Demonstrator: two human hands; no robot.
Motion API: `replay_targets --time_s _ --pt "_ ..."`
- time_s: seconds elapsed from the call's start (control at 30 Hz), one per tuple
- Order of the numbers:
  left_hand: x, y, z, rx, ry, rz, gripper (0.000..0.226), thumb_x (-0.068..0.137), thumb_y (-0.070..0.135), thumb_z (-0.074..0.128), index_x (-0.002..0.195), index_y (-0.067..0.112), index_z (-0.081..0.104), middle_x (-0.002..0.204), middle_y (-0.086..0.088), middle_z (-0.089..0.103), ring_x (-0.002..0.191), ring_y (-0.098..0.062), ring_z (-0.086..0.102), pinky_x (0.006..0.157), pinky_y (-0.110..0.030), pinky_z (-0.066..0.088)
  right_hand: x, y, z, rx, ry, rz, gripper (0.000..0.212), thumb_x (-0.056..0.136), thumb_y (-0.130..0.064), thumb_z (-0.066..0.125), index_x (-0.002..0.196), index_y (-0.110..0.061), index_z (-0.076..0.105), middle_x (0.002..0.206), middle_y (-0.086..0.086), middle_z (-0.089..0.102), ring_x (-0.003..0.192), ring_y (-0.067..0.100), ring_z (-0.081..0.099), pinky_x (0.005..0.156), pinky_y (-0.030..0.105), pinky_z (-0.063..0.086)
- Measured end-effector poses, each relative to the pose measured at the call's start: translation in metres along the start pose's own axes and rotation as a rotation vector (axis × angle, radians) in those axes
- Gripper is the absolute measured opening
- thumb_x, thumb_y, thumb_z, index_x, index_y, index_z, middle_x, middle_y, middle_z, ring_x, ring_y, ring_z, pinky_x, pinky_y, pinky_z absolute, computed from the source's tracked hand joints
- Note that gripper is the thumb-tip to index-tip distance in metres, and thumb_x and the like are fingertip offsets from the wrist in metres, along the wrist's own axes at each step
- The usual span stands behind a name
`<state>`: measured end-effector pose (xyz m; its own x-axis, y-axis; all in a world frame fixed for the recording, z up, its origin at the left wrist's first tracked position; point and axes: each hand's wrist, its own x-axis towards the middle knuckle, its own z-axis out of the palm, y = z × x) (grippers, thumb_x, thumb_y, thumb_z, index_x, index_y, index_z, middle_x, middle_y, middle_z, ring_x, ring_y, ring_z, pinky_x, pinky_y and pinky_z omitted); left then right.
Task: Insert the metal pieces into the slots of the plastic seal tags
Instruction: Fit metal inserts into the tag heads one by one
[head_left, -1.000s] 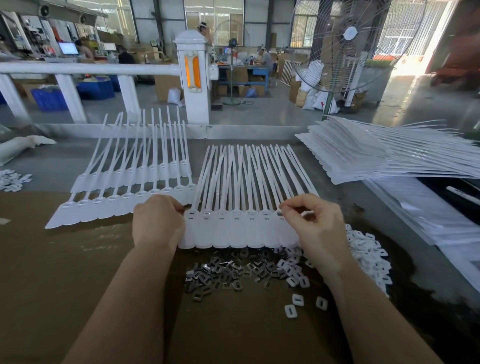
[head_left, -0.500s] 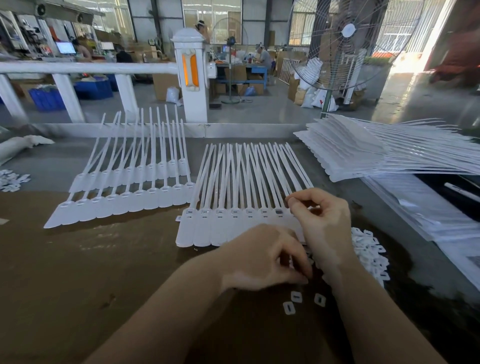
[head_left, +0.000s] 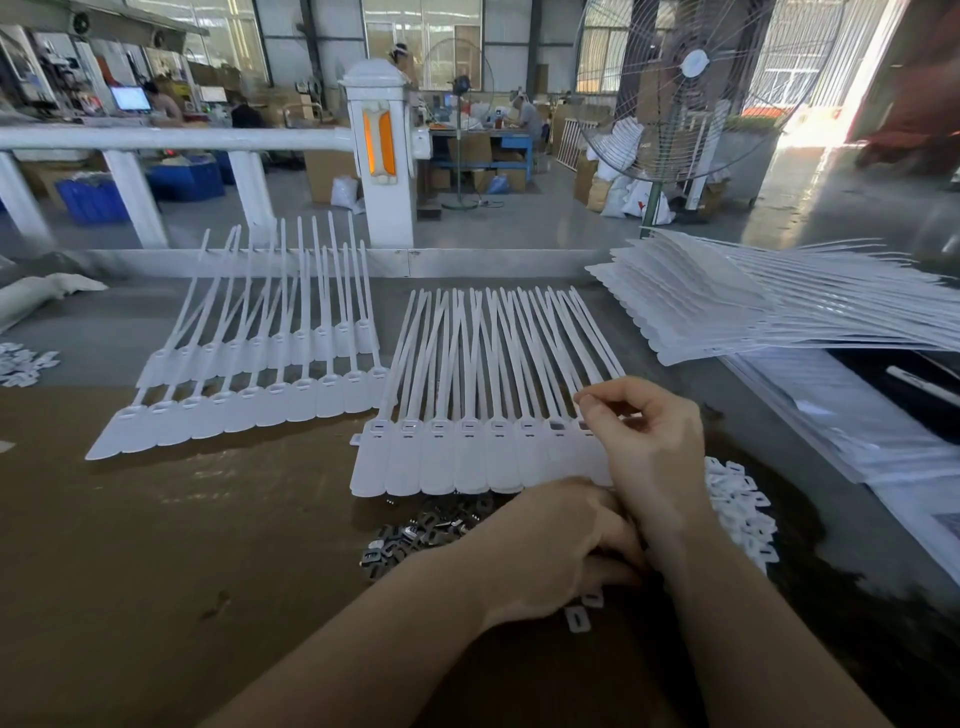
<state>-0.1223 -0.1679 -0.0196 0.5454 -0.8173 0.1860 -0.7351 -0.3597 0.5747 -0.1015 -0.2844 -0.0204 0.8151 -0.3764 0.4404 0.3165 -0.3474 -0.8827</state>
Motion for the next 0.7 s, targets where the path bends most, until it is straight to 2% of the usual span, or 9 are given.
replay_targets --time_s 0.17,0.3,0.37,0.47,0.57,0.63,0.7 --pt "0.001 -0.009 -0.014 -0.068 0.269 -0.217 0.015 0.092 0.017 0.056 0.1 0.021 0.068 0.094 0.009 0.066 0.088 -0.002 0.06 0.088 -0.022 0.048 -0.001 -0.002 -0.003 0.012 0.003 0.009 0.014 0.081 -0.005 0.065 0.074 -0.016 0.07 0.07 -0.001 0.067 0.072 0.021 0.065 0.072 0.039 0.054" --pt "0.009 -0.024 -0.032 -0.118 0.455 -0.377 0.02 0.096 0.014 0.05 0.102 0.019 0.068 0.08 0.016 0.06 0.071 0.003 0.06 0.069 -0.007 0.046 -0.002 -0.002 -0.003 0.003 -0.01 -0.004 0.013 0.081 -0.005 0.065 0.075 -0.015 0.07 0.07 -0.003 0.067 0.071 0.011 0.062 0.07 0.029 0.052" --pt "0.014 -0.033 -0.038 -0.134 0.464 -0.435 0.023 0.097 0.011 0.048 0.105 0.016 0.069 0.083 0.012 0.061 0.071 0.002 0.058 0.069 -0.008 0.045 -0.002 0.0 -0.003 0.005 -0.012 -0.004 0.013 0.081 -0.006 0.065 0.075 -0.017 0.07 0.07 -0.005 0.066 0.07 0.01 0.061 0.069 0.028 0.051" --pt "0.022 -0.045 -0.043 -0.158 0.471 -0.483 0.021 0.095 0.008 0.052 0.108 0.015 0.068 0.089 0.005 0.064 0.075 -0.002 0.059 0.077 -0.018 0.048 -0.001 0.003 -0.003 0.001 -0.01 0.01 0.016 0.082 -0.009 0.065 0.074 -0.022 0.069 0.07 -0.007 0.066 0.071 0.012 0.061 0.069 0.028 0.05" --pt "0.027 -0.052 -0.045 -0.294 0.527 -0.528 0.011 0.087 0.008 0.064 0.094 0.017 0.068 0.086 0.002 0.069 0.08 -0.011 0.064 0.077 -0.022 0.05 -0.001 0.005 -0.002 0.001 -0.007 0.008 0.019 0.081 -0.009 0.065 0.071 -0.025 0.068 0.067 -0.009 0.065 0.069 0.009 0.059 0.067 0.025 0.048" --pt "0.03 -0.054 -0.046 -0.332 0.52 -0.538 0.012 0.086 0.008 0.066 0.085 0.019 0.069 0.082 0.003 0.069 0.078 -0.01 0.064 0.072 -0.017 0.05 0.0 0.006 -0.001 0.011 0.002 0.006 0.018 0.081 -0.007 0.065 0.072 -0.022 0.069 0.068 -0.008 0.065 0.068 0.009 0.059 0.066 0.027 0.048" --pt "0.034 -0.056 -0.046 -0.299 0.485 -0.535 0.012 0.087 0.008 0.065 0.087 0.018 0.072 0.081 0.005 0.068 0.076 -0.006 0.062 0.068 -0.01 0.048 0.0 0.006 -0.001 0.022 0.013 0.01 0.015 0.081 -0.006 0.065 0.074 -0.018 0.07 0.07 -0.005 0.066 0.07 0.012 0.061 0.067 0.031 0.05"
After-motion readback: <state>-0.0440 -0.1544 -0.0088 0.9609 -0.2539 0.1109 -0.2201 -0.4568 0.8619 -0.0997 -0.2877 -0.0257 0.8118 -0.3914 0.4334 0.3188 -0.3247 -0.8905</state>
